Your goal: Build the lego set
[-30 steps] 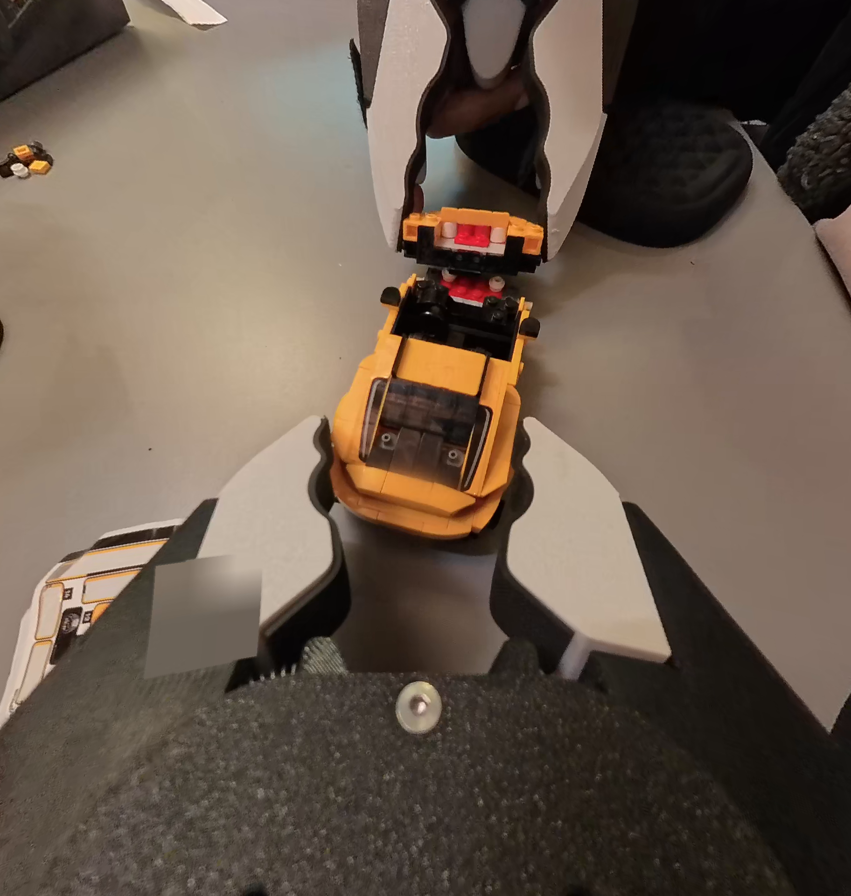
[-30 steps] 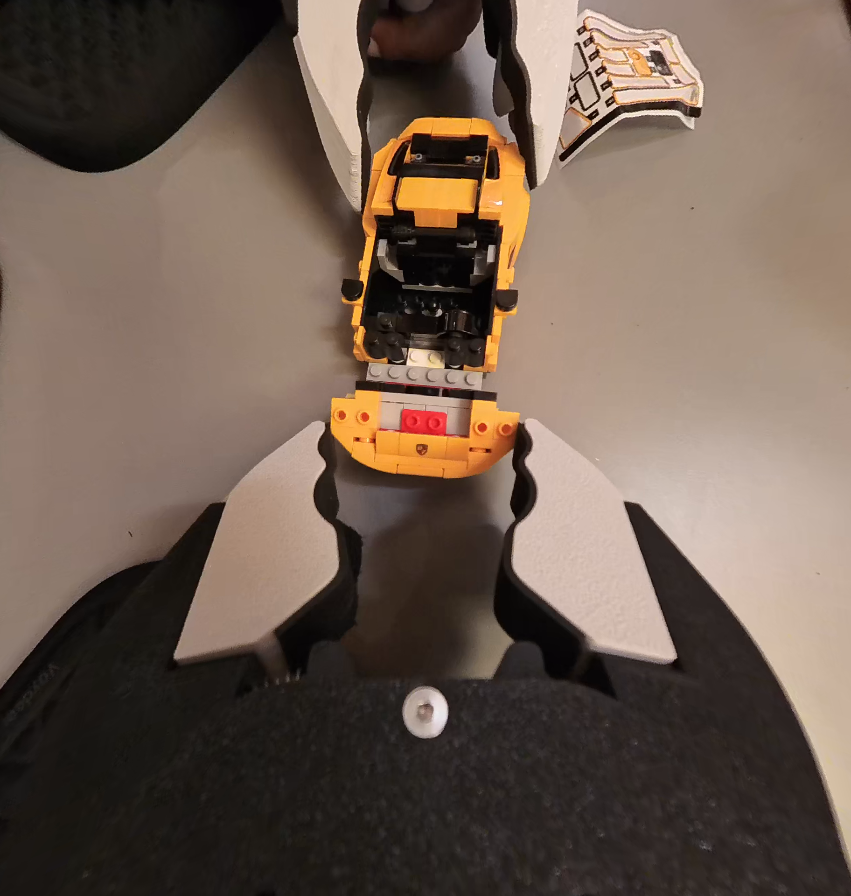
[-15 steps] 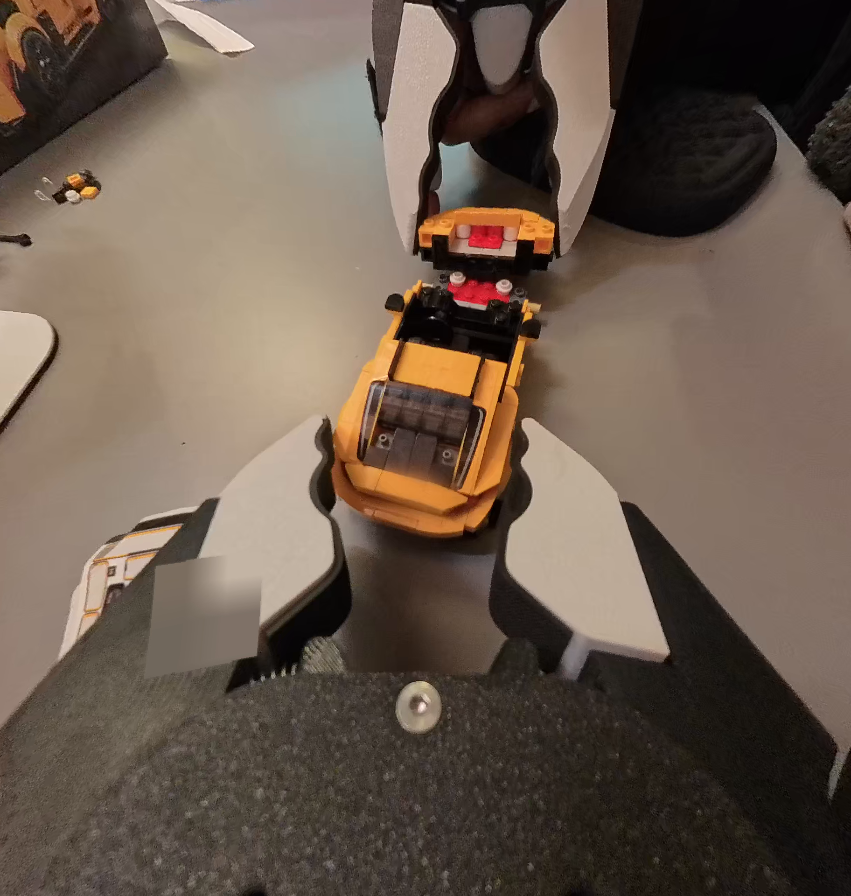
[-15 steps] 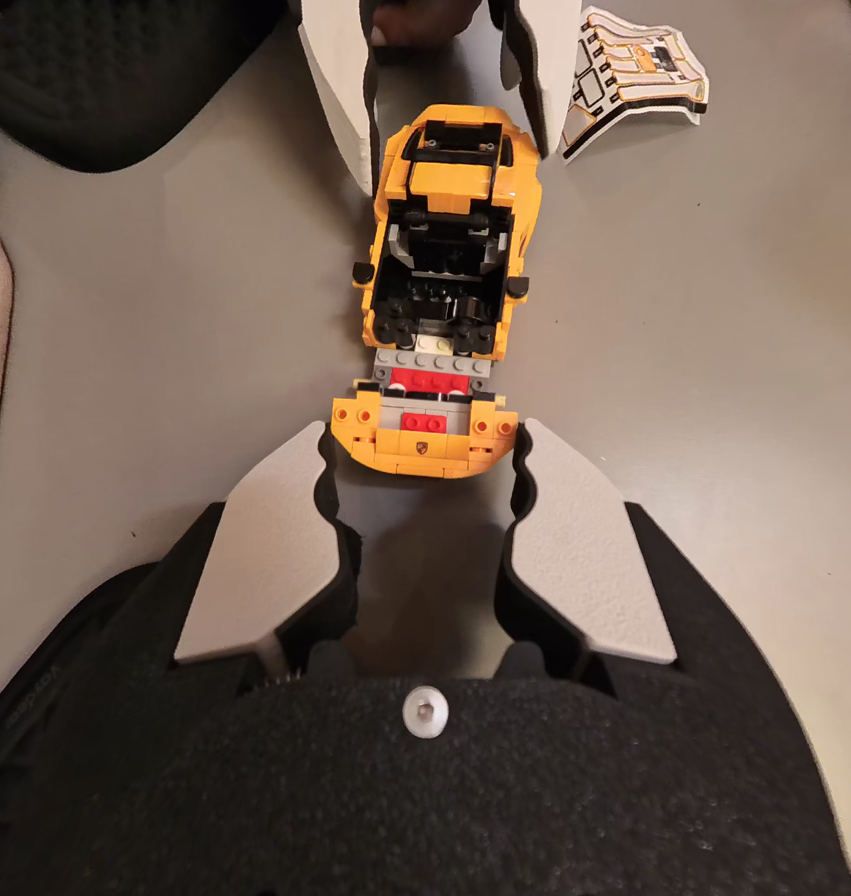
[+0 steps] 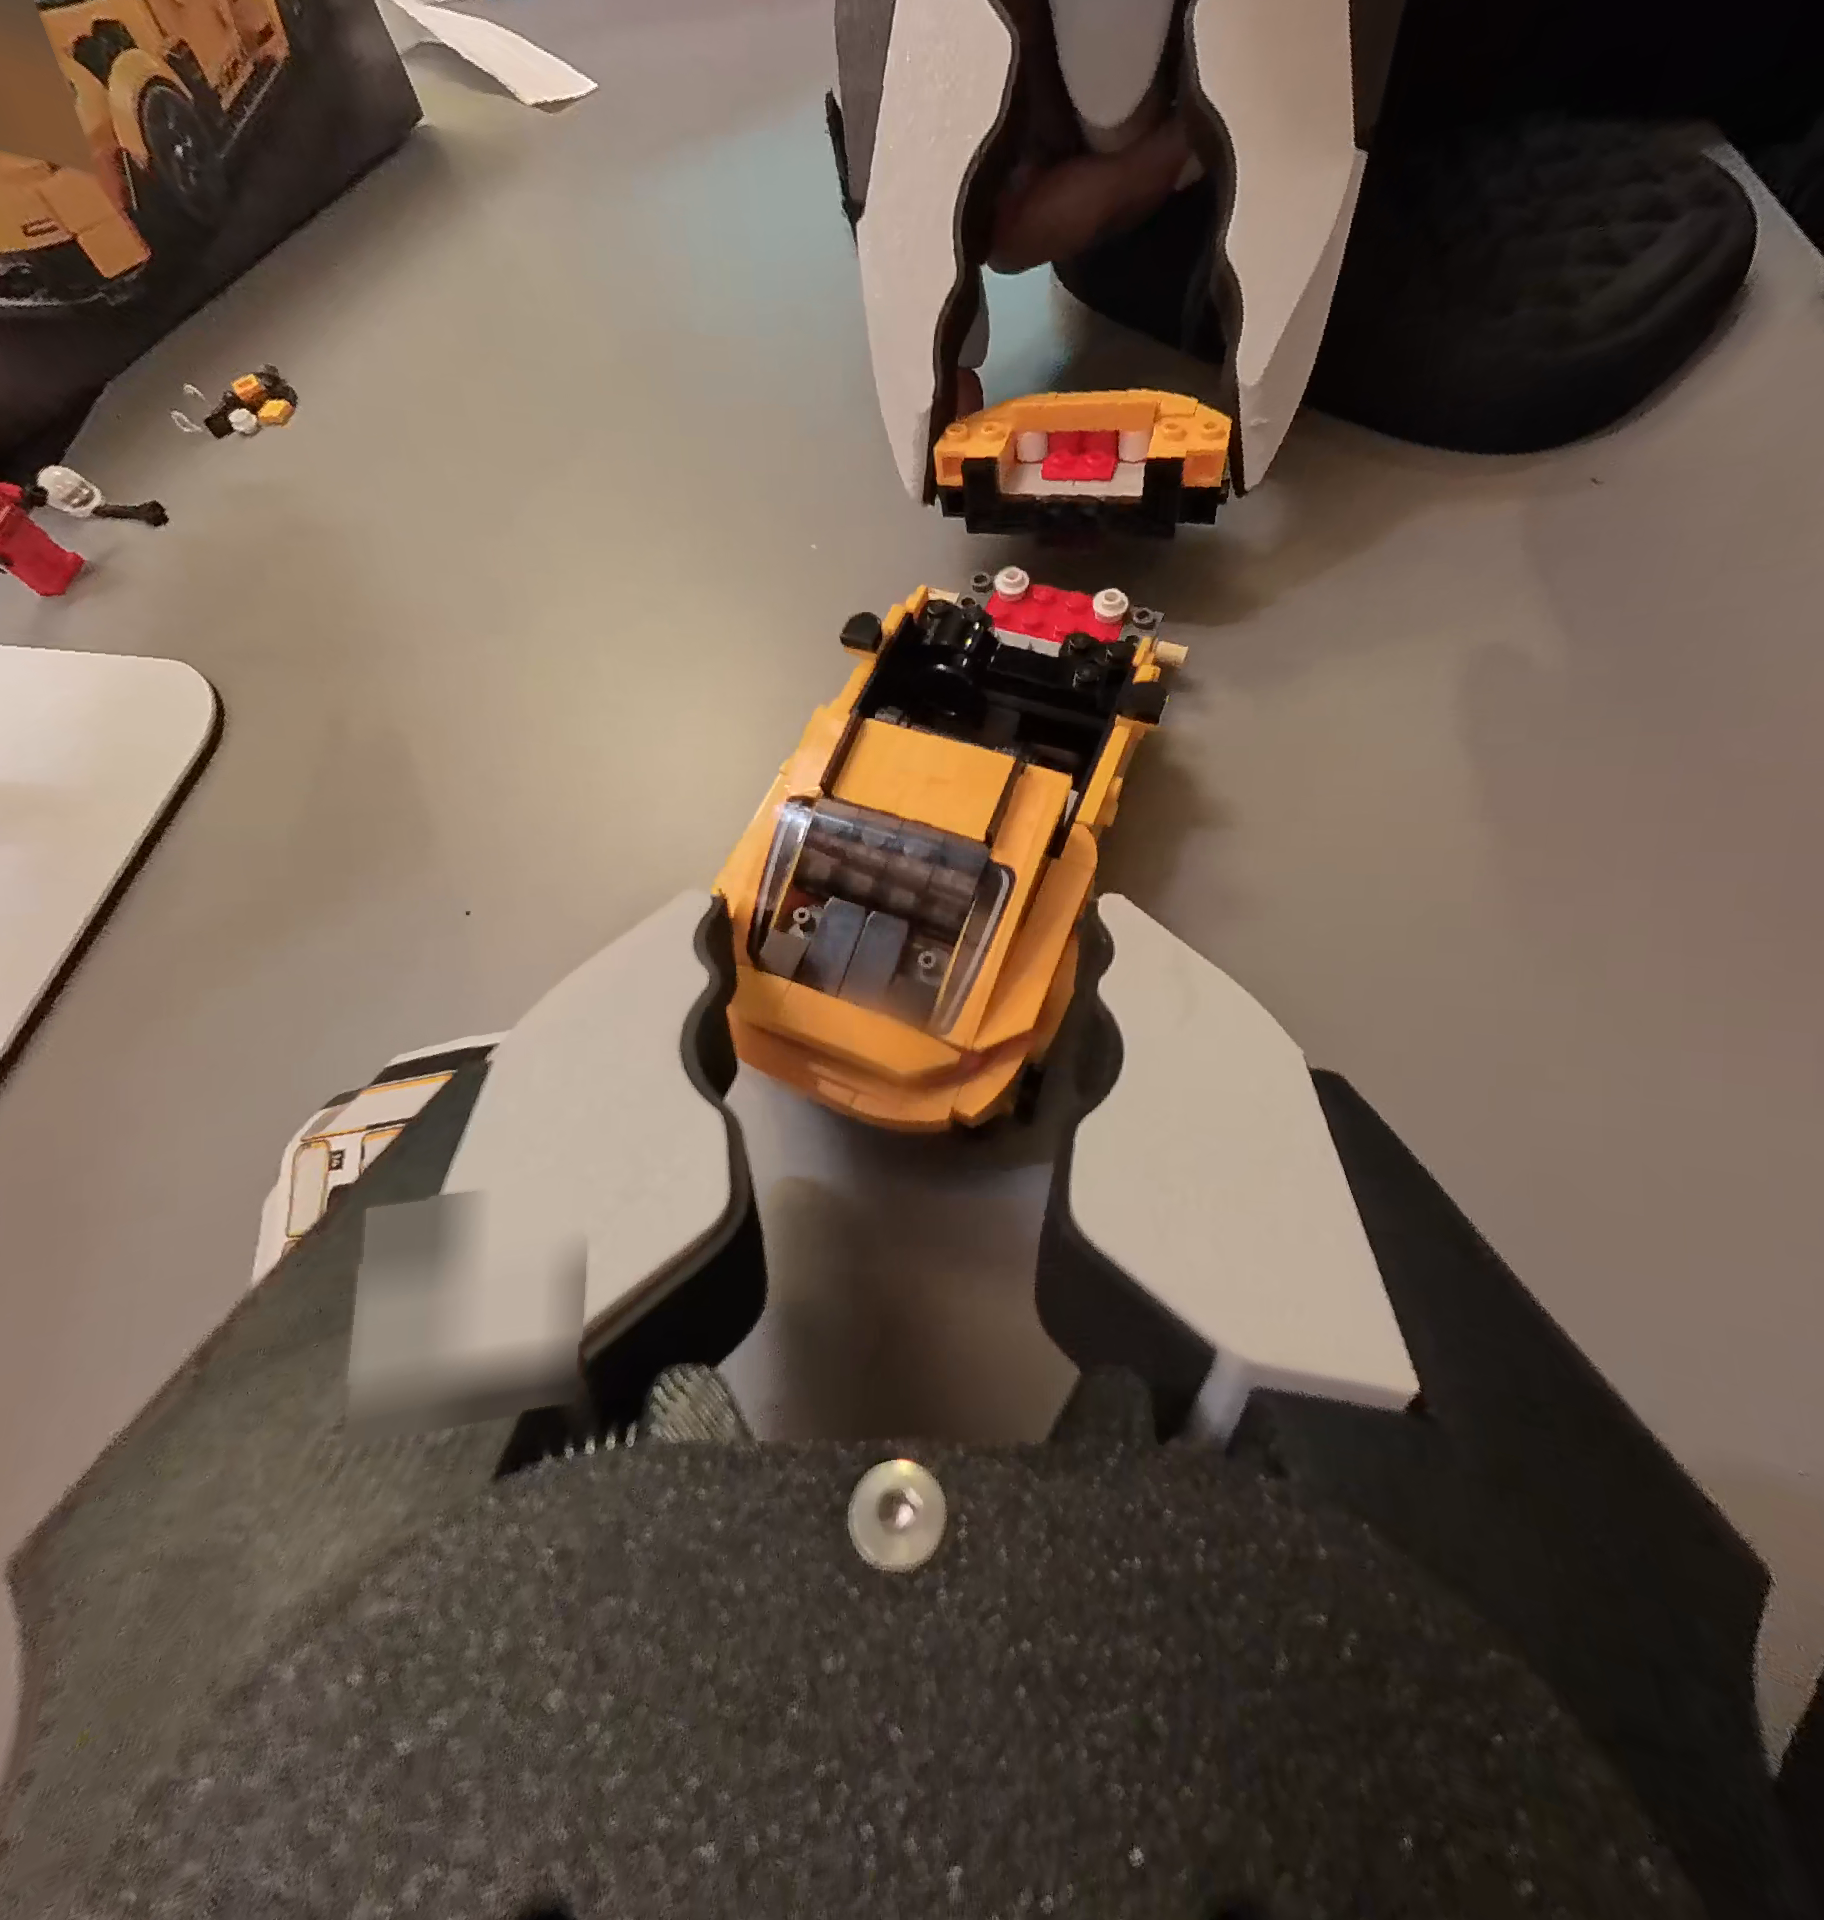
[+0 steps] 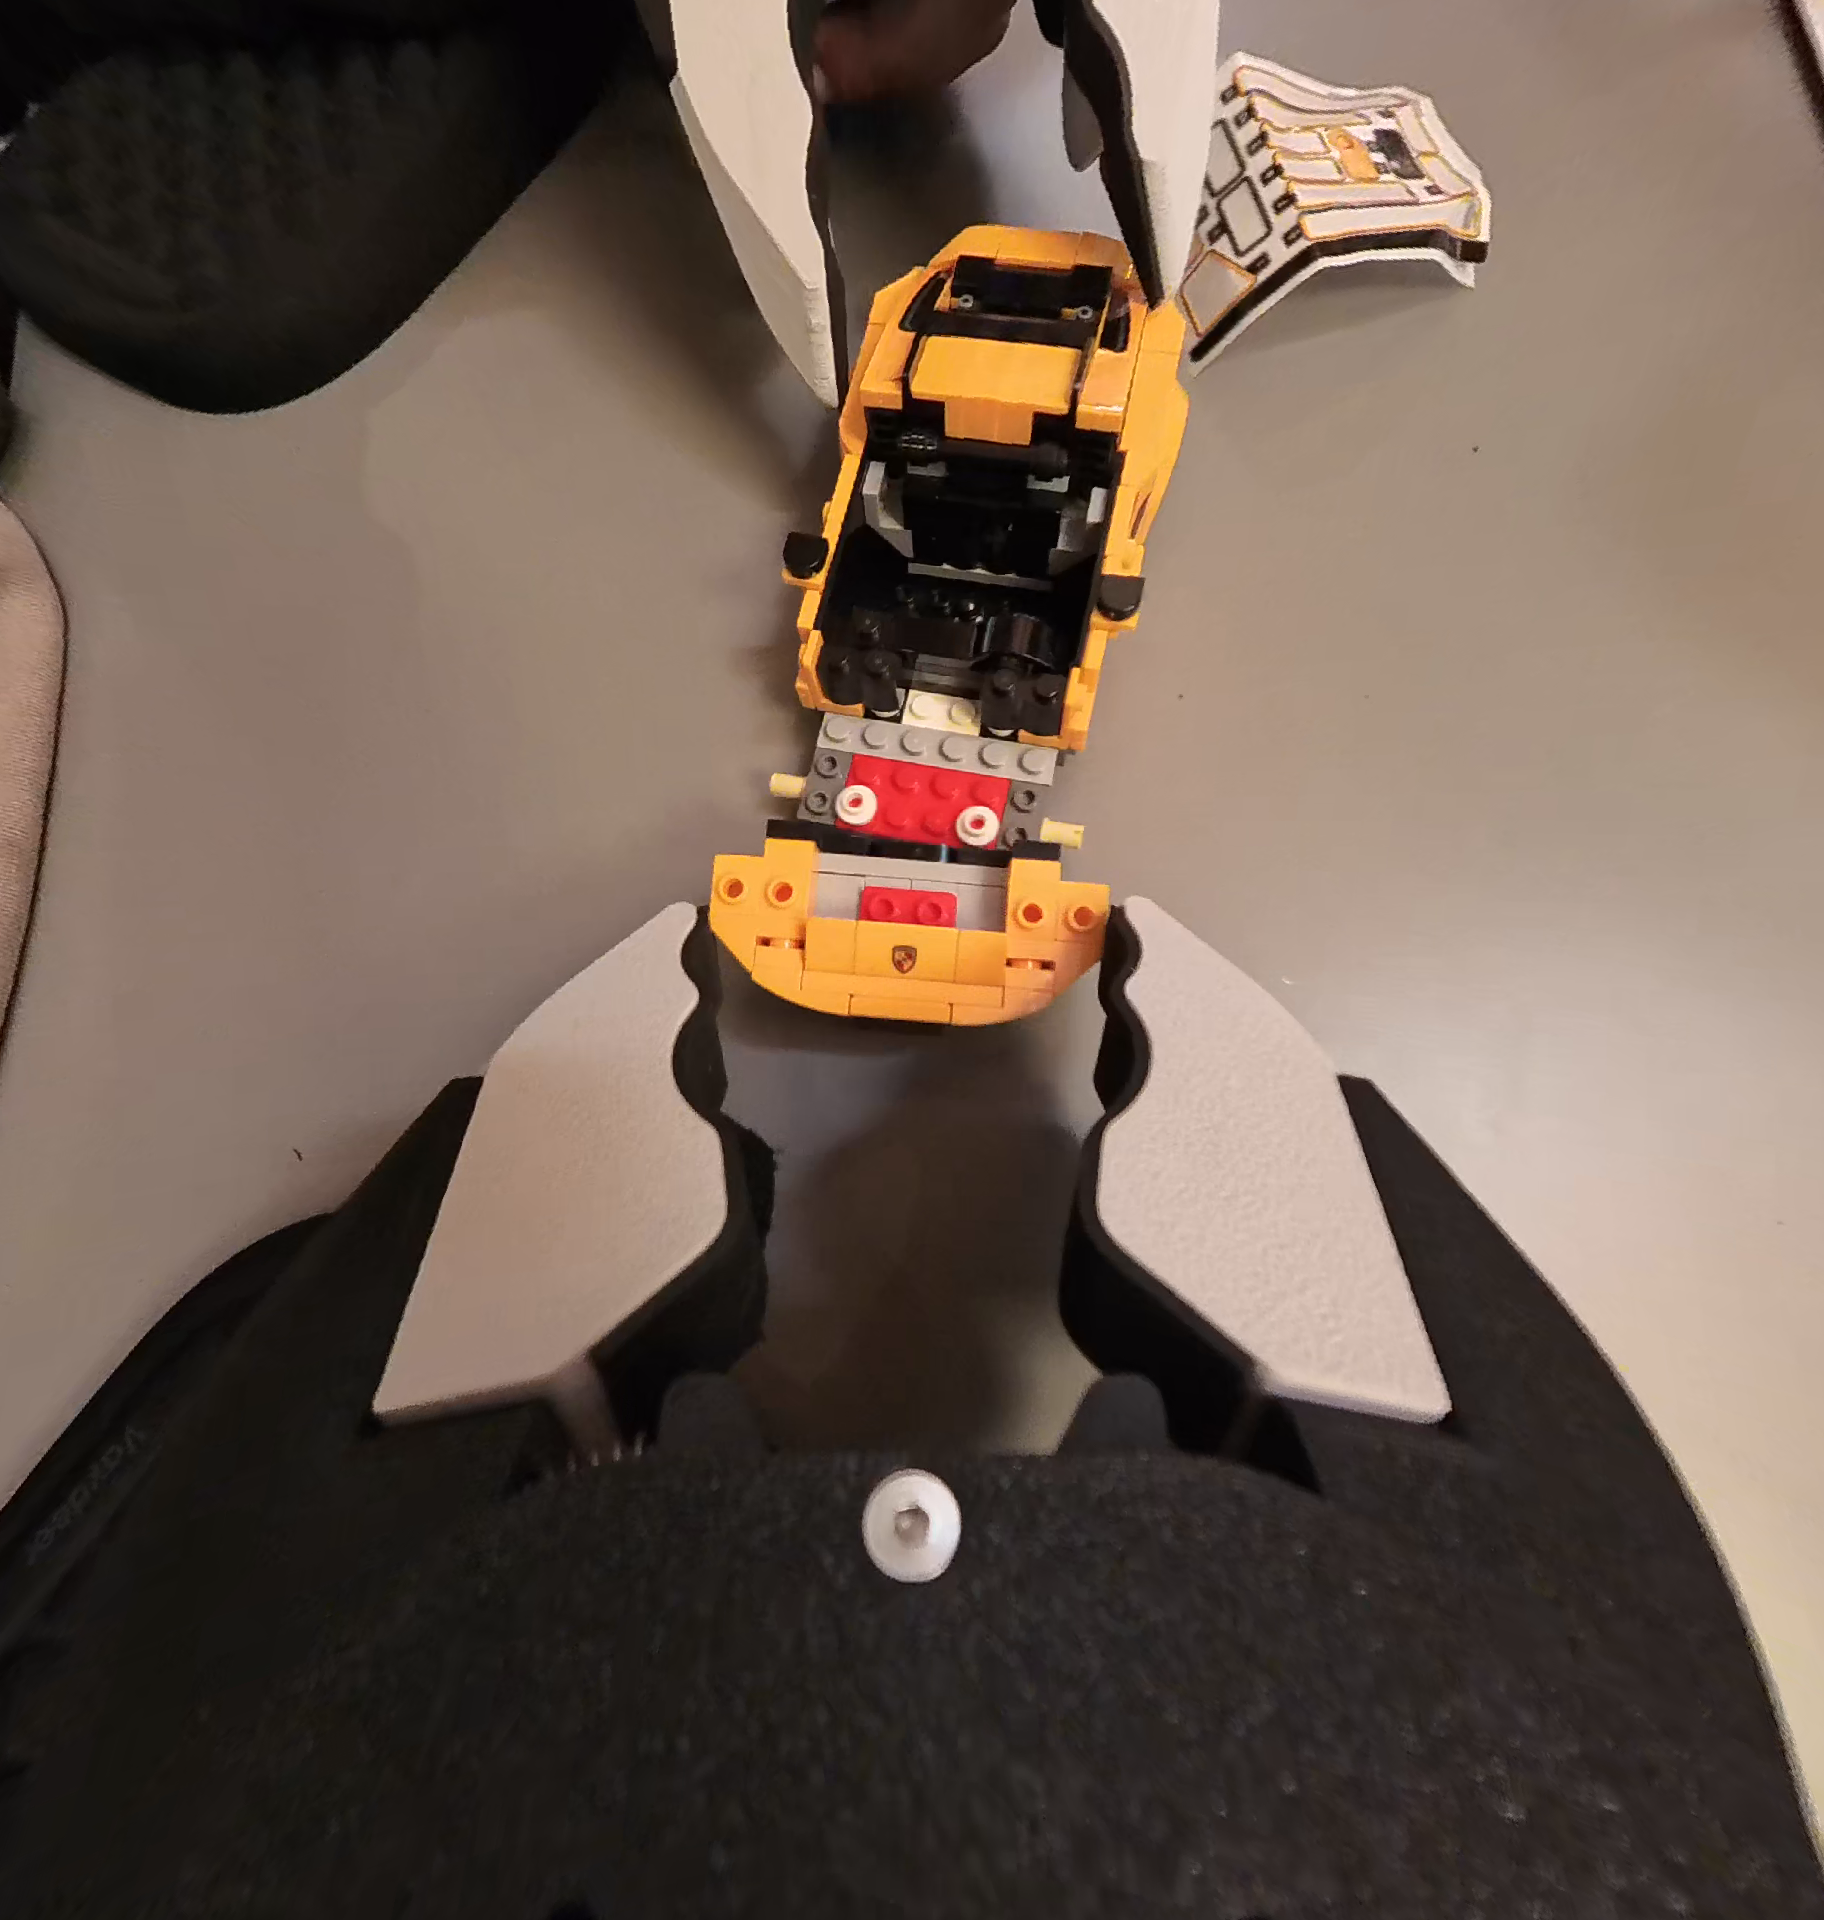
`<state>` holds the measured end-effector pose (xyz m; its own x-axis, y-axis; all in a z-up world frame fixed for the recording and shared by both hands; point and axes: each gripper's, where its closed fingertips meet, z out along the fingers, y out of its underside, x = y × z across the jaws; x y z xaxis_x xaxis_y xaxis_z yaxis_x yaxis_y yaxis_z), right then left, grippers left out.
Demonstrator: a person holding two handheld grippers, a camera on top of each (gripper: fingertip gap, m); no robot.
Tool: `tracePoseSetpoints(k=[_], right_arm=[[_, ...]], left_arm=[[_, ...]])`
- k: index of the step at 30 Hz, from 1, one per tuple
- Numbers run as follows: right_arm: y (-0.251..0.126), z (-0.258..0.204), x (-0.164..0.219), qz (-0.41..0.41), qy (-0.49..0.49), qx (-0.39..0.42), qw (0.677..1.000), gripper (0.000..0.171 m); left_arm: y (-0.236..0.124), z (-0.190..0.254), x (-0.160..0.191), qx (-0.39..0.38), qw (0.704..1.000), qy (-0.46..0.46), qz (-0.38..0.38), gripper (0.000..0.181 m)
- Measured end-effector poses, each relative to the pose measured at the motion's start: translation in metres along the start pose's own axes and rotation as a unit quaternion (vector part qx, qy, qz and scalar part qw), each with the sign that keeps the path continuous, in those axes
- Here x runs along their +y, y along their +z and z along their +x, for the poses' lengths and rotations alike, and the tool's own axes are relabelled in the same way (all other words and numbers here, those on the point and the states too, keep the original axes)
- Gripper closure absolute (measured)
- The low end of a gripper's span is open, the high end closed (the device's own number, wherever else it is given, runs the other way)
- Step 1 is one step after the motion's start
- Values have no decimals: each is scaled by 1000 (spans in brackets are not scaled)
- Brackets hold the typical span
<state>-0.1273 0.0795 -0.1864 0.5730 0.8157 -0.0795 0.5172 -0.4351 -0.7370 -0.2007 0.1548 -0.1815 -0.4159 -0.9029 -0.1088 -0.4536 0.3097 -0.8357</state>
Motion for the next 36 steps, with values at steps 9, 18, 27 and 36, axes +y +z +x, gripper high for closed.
tracePoseSetpoints(k=[9, 18, 27, 36], right_arm=[[-7, -4, -6, 27, 3, -16, 1000, 101], [-9, -4, -8, 37, 11, -20, 999, 101], [-10, -4, -8, 38, 13, -19, 999, 101], [-8, -3, -7, 31, 14, -17, 999, 101]], left_arm=[[2, 16, -4, 37, 999, 32, 13, 119], [-1, 7, -6, 16, 1000, 24, 11, 121], [-1, 3, -3, 3, 1000, 19, 6, 137], [-5, -16, 2, -51, 999, 16, -5, 146]])
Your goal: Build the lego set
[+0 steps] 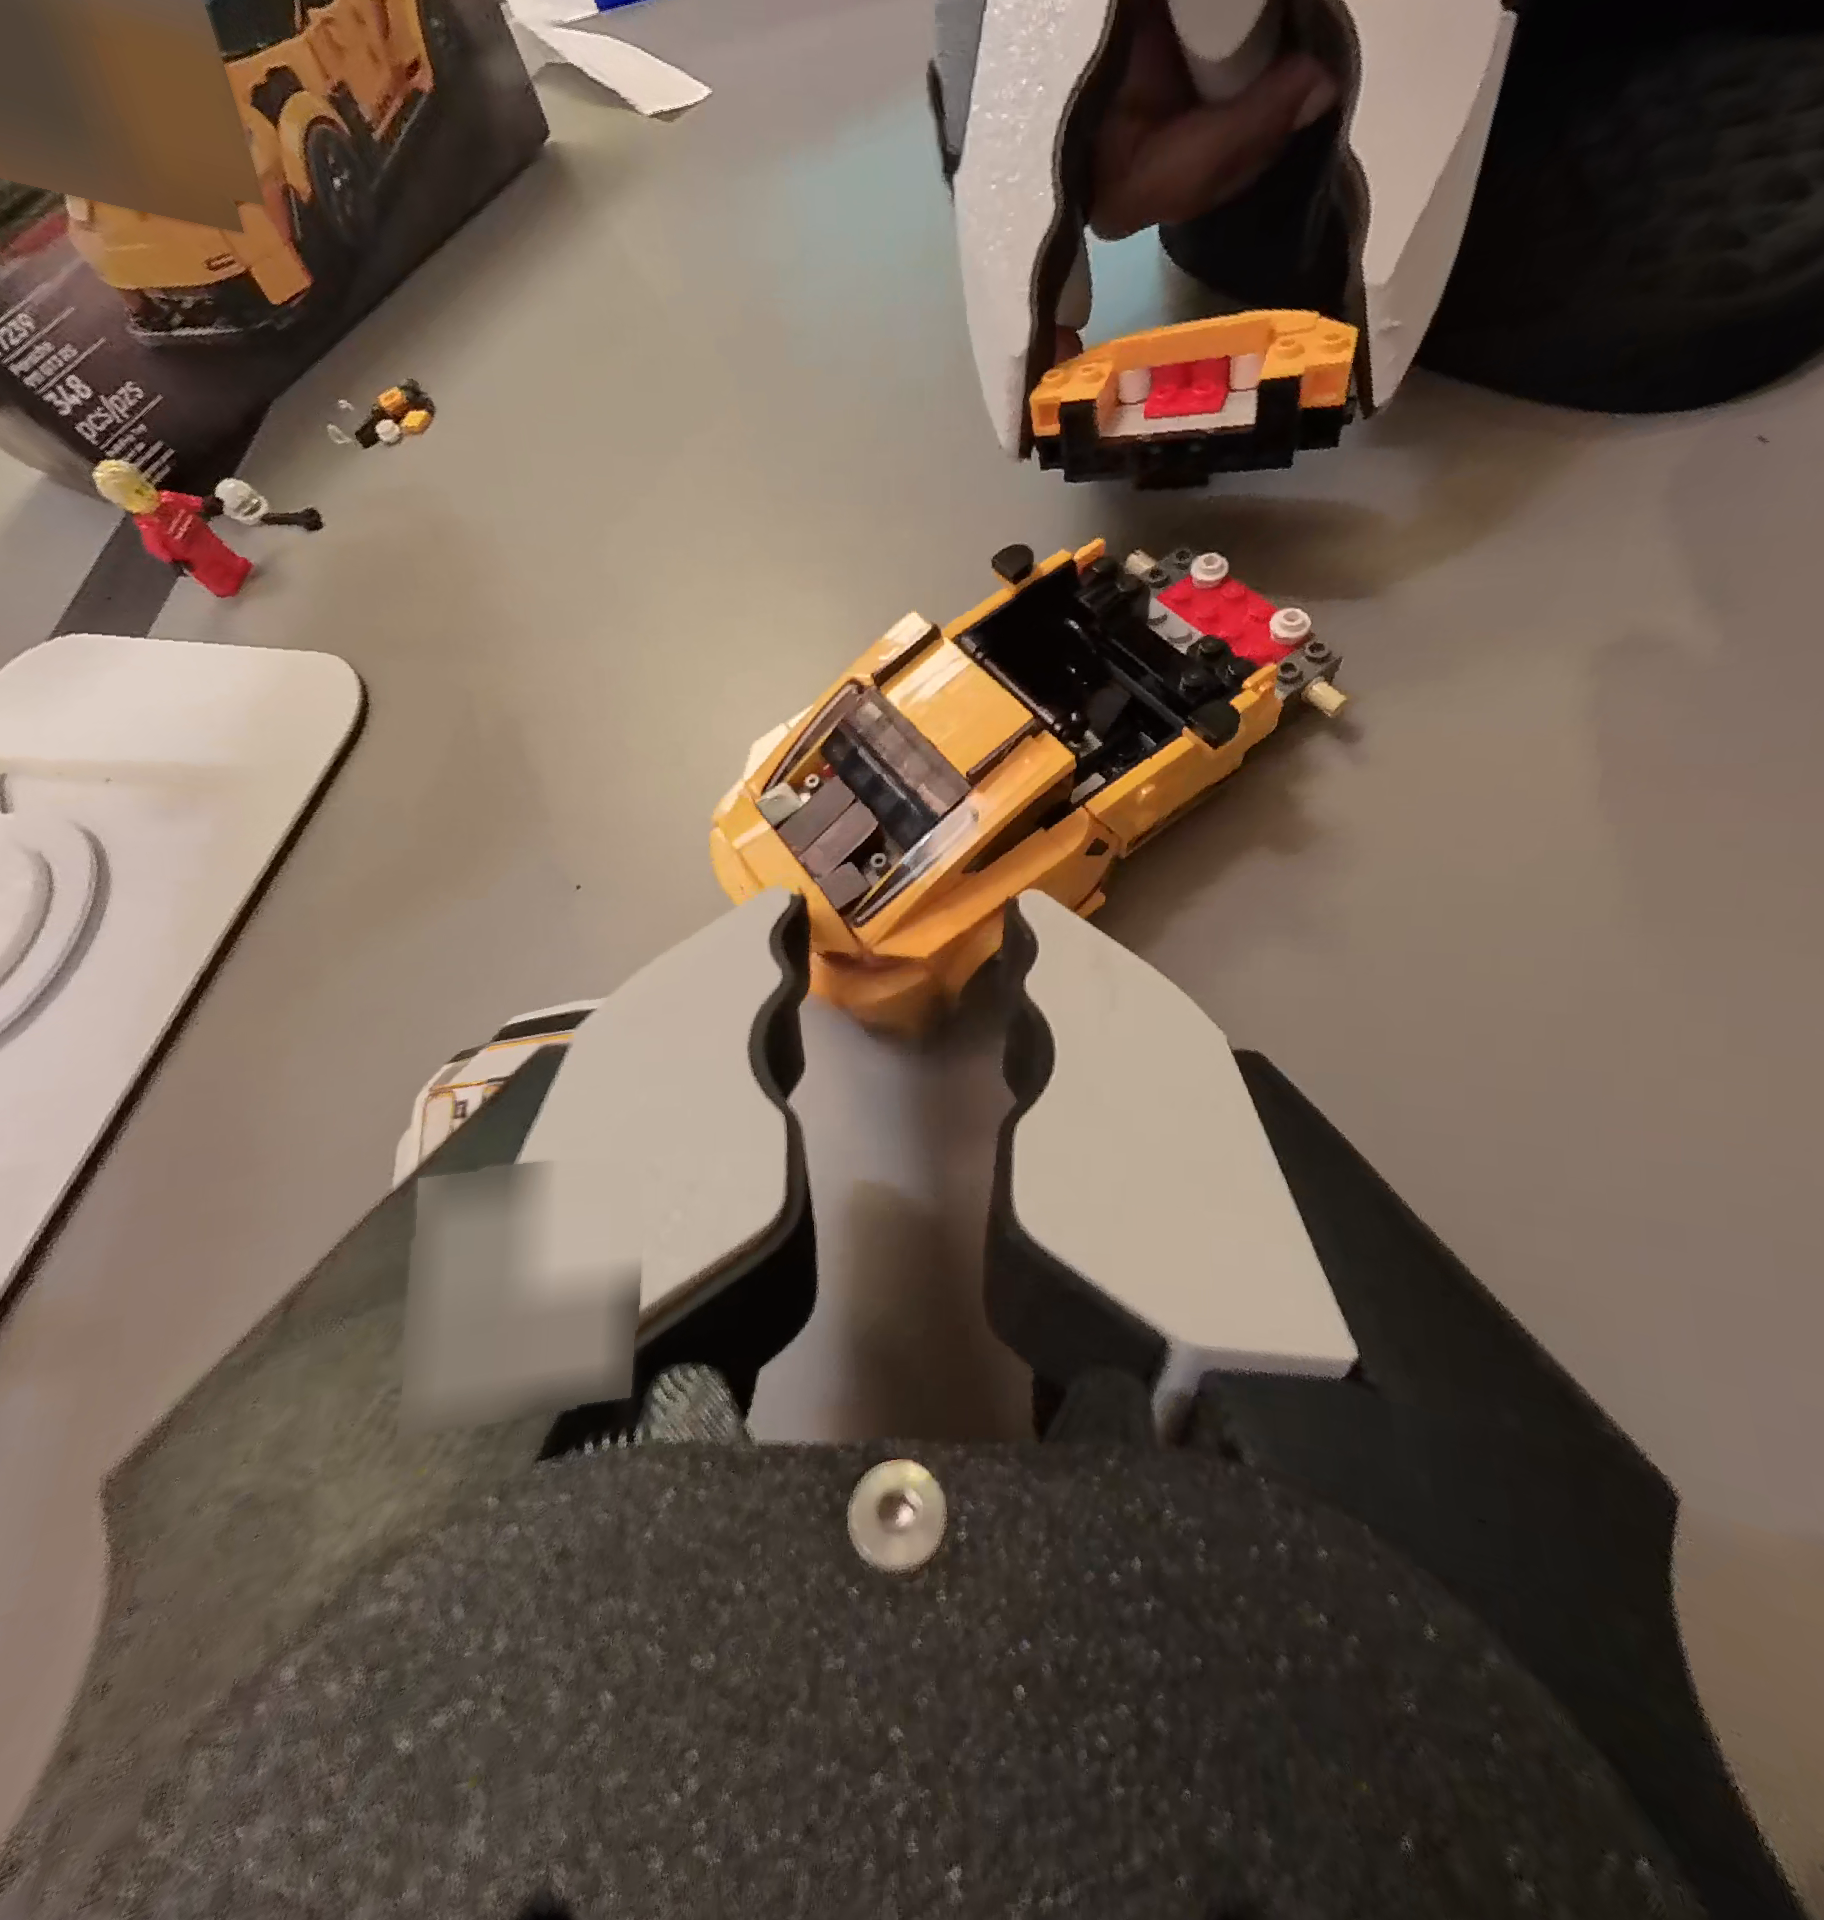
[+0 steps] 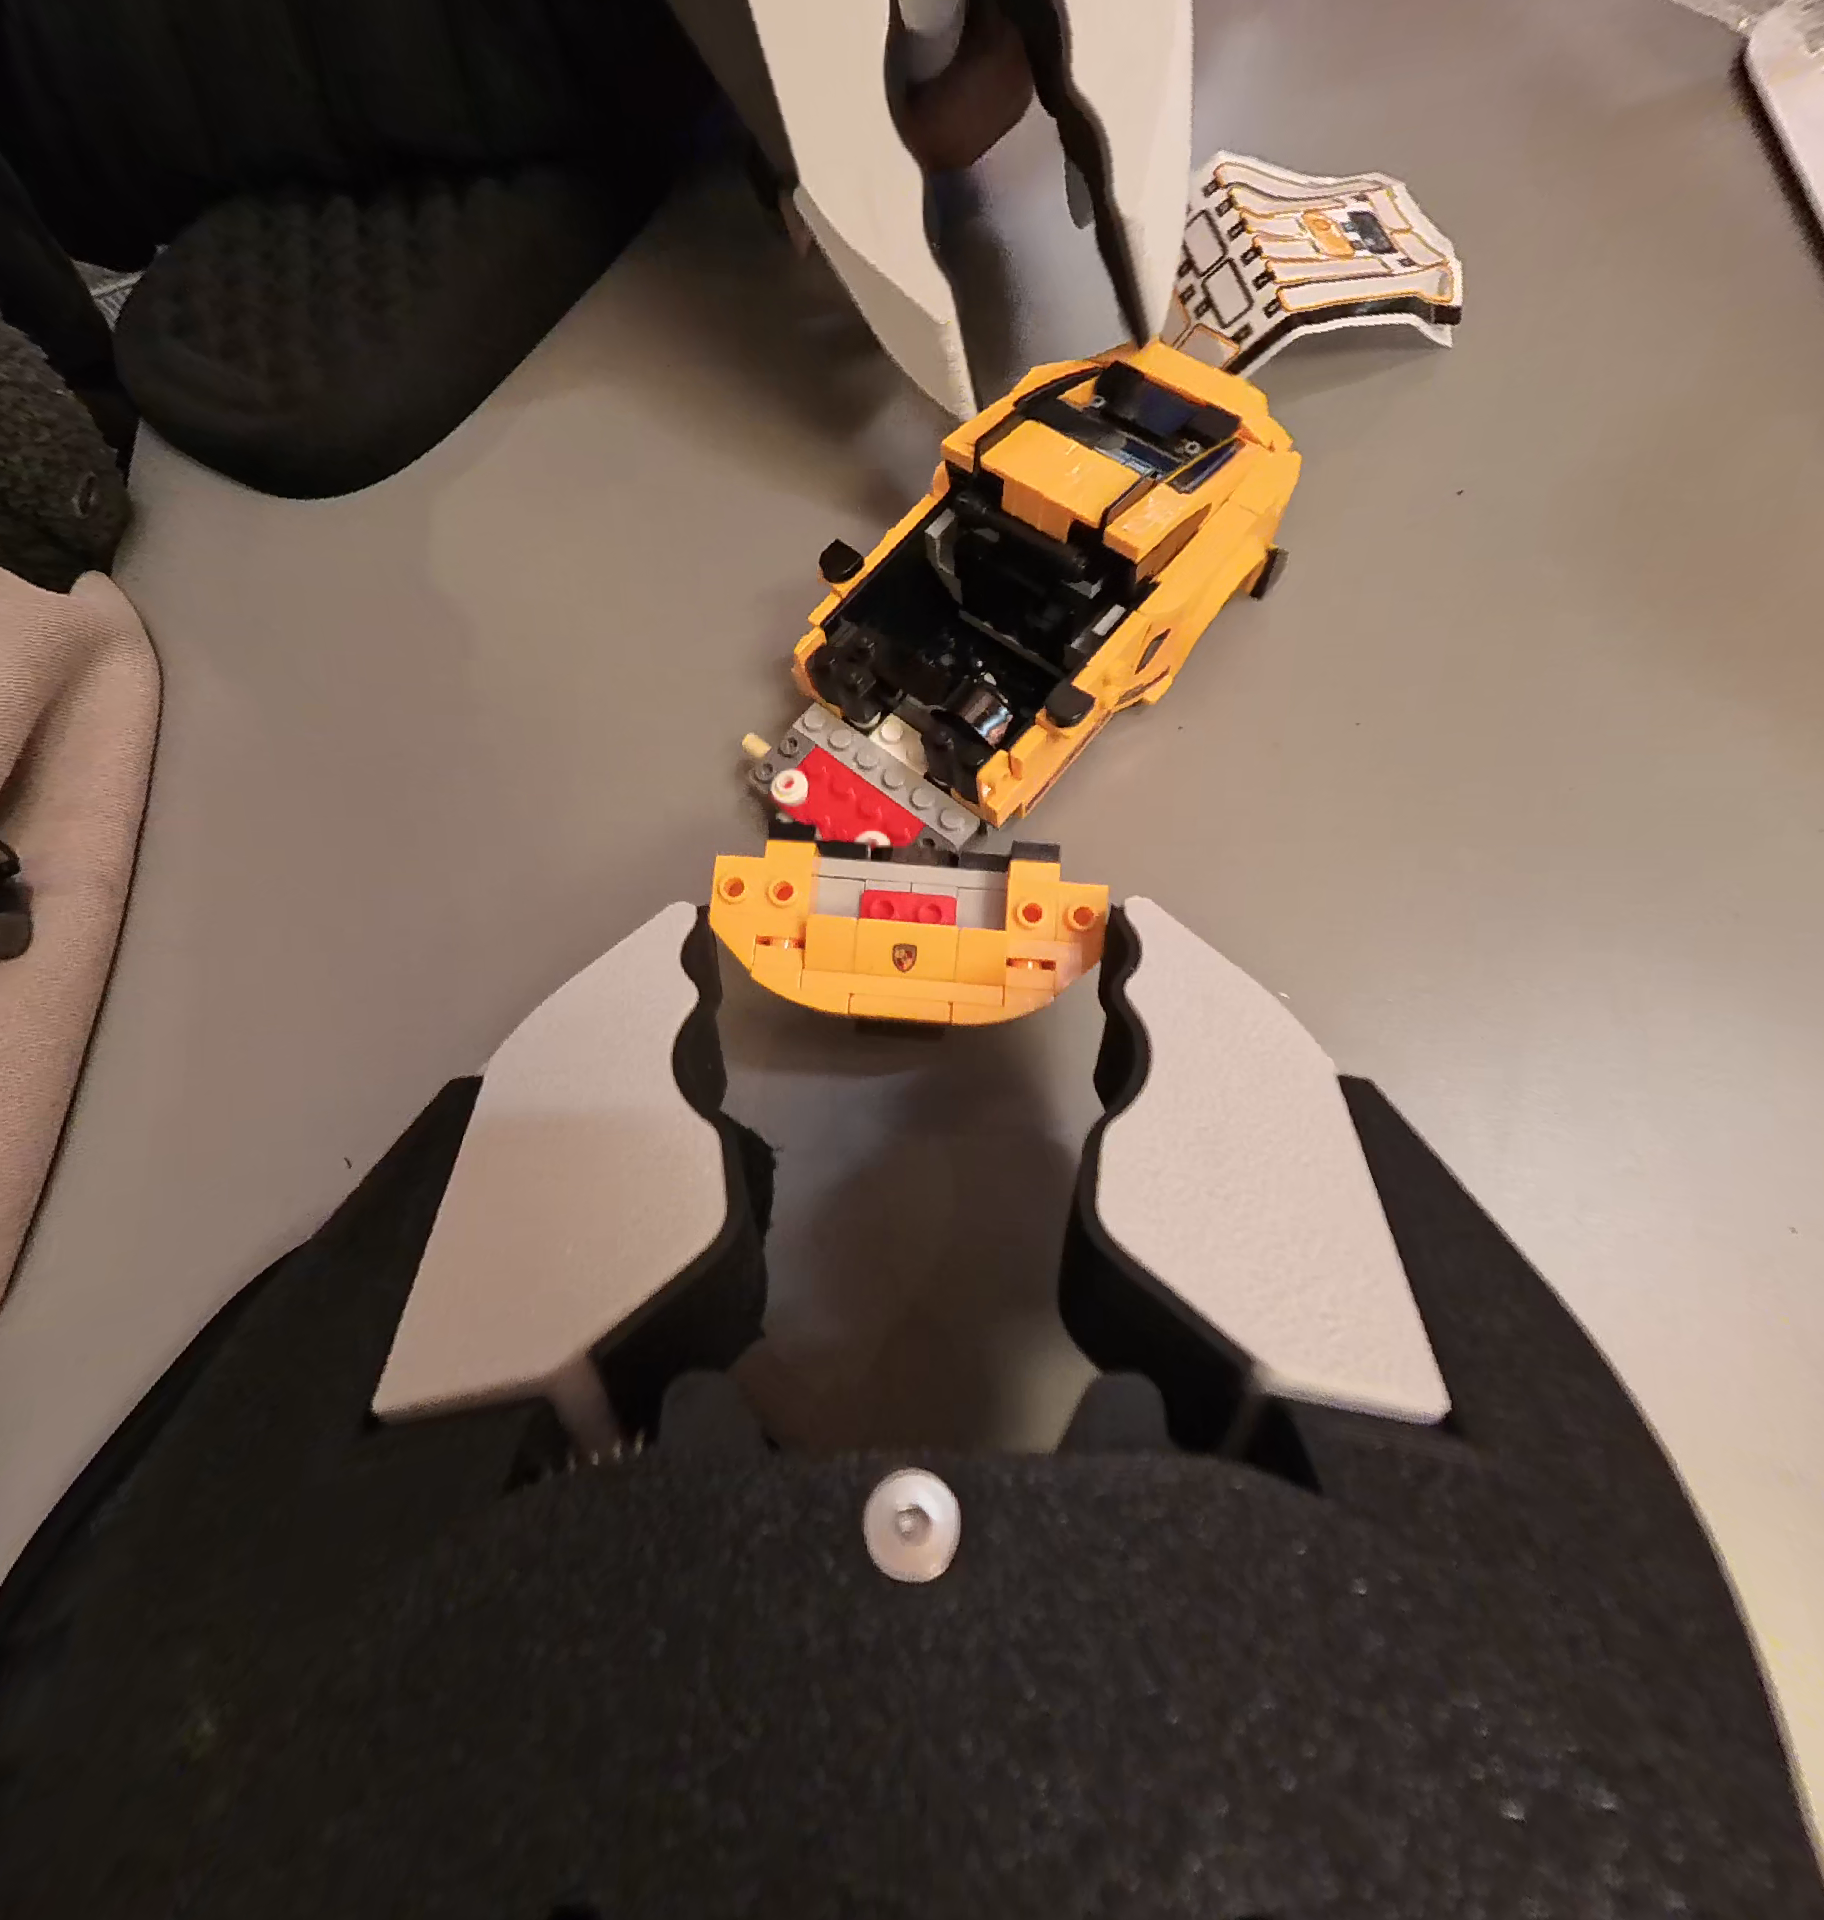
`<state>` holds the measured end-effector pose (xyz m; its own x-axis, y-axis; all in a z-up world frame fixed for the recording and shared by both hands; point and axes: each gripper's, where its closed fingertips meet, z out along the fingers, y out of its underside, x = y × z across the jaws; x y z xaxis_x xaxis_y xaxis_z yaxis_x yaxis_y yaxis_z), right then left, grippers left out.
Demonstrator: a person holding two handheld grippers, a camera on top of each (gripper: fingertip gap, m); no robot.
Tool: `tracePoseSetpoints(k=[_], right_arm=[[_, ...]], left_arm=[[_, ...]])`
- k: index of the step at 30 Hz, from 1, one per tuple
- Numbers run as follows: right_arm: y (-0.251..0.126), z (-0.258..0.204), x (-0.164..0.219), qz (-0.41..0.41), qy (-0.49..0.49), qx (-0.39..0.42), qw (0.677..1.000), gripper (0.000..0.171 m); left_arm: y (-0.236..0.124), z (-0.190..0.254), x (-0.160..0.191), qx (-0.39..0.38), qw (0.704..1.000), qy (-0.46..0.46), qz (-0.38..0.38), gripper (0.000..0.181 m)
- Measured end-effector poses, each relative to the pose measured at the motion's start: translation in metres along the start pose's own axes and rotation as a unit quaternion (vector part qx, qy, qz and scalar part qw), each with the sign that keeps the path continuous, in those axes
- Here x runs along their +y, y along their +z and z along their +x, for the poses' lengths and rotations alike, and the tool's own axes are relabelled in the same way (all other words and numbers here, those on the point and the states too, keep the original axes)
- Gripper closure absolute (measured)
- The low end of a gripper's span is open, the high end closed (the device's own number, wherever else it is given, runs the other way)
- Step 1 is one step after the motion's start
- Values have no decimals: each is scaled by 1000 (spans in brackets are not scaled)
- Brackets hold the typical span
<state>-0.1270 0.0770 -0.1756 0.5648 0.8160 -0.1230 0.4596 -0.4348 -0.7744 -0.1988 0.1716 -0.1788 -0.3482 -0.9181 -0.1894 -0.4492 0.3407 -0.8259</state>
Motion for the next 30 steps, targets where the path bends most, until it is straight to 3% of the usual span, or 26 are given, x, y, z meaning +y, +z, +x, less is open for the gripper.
tracePoseSetpoints(k=[8, 17, 30], right_arm=[[1, 2, 0, -3, 0, 2, 1000, 101], [1, 4, -1, -1, 3, 4, 1000, 101], [3, 7, -1, -4, 2, 4, 1000, 101]], left_arm=[[-1, 3, 1, 19, 1000, -16, 4, 132], [0, -1, 1, 4, 1000, -17, 1, 137], [4, -3, 13, -4, 999, -17, -37, 129]])
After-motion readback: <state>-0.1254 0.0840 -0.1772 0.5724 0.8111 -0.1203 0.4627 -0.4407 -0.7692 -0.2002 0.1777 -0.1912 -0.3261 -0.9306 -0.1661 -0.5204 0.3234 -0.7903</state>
